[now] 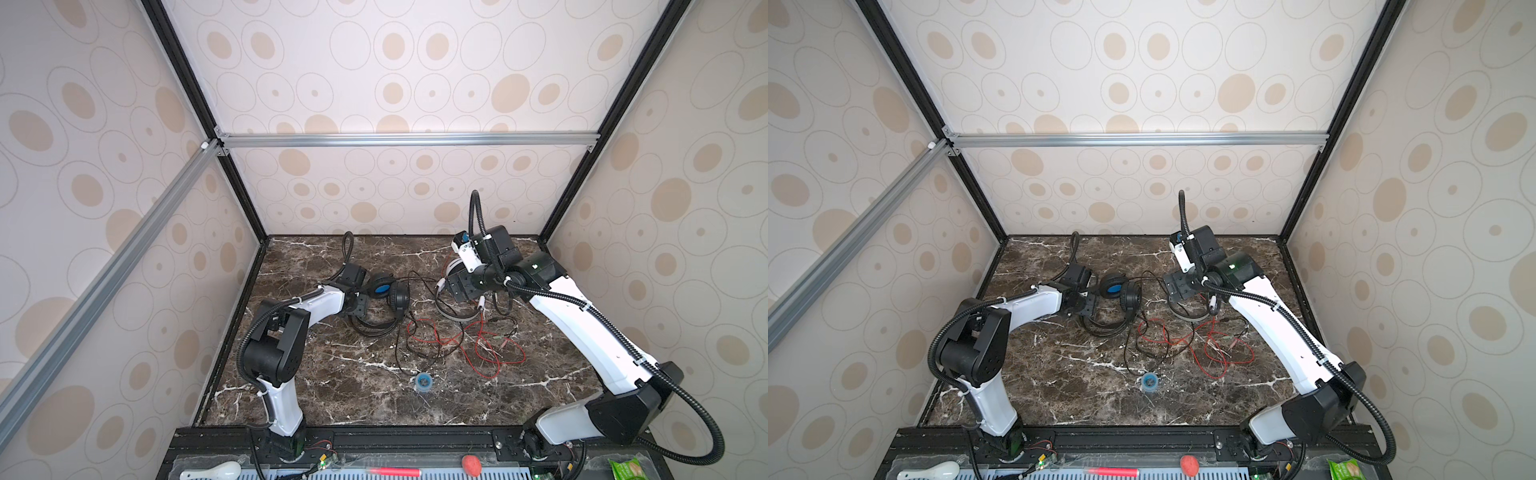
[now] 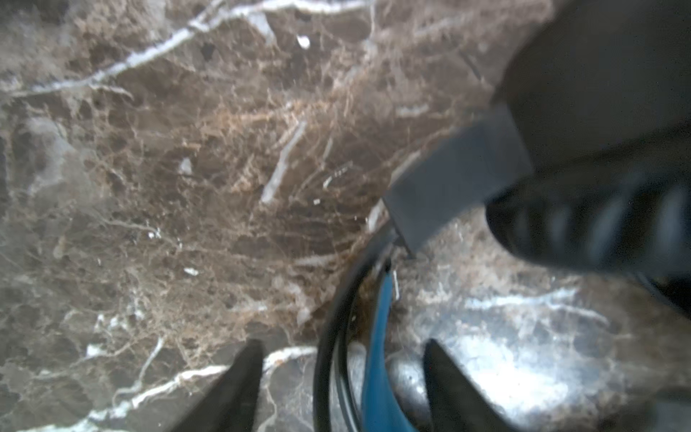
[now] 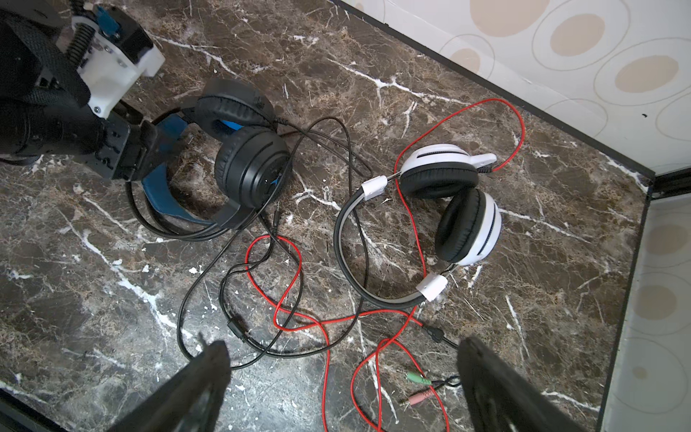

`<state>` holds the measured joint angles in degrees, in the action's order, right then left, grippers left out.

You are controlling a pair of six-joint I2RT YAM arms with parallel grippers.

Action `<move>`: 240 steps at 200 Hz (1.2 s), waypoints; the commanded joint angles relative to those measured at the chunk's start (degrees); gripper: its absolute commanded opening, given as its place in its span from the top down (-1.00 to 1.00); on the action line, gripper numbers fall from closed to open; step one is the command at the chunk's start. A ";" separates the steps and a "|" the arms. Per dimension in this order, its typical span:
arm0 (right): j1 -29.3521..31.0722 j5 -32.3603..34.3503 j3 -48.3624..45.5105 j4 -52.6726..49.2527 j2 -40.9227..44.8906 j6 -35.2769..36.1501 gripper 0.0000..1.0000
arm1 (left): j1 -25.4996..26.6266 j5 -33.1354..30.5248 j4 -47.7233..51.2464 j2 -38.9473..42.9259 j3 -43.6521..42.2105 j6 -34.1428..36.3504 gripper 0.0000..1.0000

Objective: Wrap the headphones
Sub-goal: 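Reach left gripper to black-and-blue headset while right gripper approaches white headset, then close the left gripper on the black-and-blue headset headband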

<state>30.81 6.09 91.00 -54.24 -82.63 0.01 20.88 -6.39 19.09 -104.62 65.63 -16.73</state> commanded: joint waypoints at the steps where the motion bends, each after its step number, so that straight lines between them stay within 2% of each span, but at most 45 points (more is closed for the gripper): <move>1: 0.40 1.18 2.82 -1.46 0.46 0.08 -0.95 | -0.19 1.68 0.18 2.27 2.60 -6.38 -0.96; 27: 0.40 1.13 3.22 -1.21 0.63 -0.13 -0.99 | 0.10 3.87 0.20 7.74 -2.04 -18.06 -0.96; 46: 0.41 1.30 3.15 -1.11 0.89 0.01 -0.99 | 1.45 -0.46 4.07 13.29 -6.48 -32.10 -0.96; 60: 0.45 1.51 2.98 -0.96 1.41 0.51 -0.99 | 3.86 -2.73 3.48 17.12 -10.10 -40.33 -0.96; 82: 0.45 1.09 2.45 -0.71 2.37 1.09 -0.99 | 5.81 -1.30 1.38 18.91 -14.01 -49.31 -0.96; 116: 0.48 -2.30 -0.22 0.73 4.43 0.70 -0.99 | 7.71 1.07 1.12 14.31 -12.15 -52.80 -0.97; 140: 0.45 -4.78 -4.00 3.28 7.46 0.25 -1.00 | 8.85 0.21 2.41 11.37 -10.36 -55.50 -0.95; 170: 0.41 -6.08 -6.05 2.66 9.94 0.34 -0.99 | 9.61 -0.07 2.86 9.90 -10.31 -57.30 -0.64; 195: 0.42 -5.75 -7.64 3.21 11.67 0.60 -0.99 | 9.96 -0.26 2.95 8.16 -9.69 -57.49 -0.55; 216: 0.44 -5.07 -8.02 3.27 11.97 0.78 -0.99 | 10.09 -0.64 2.90 6.77 -9.14 -57.00 -0.30; 240: 0.45 -4.51 -7.38 2.86 11.76 0.43 -1.00 | 10.06 -0.65 4.57 4.99 -7.39 -55.95 -0.12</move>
<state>30.81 1.13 83.53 -51.03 -71.33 0.47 30.68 -5.65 20.75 -97.97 55.31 -72.53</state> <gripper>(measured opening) 0.997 0.597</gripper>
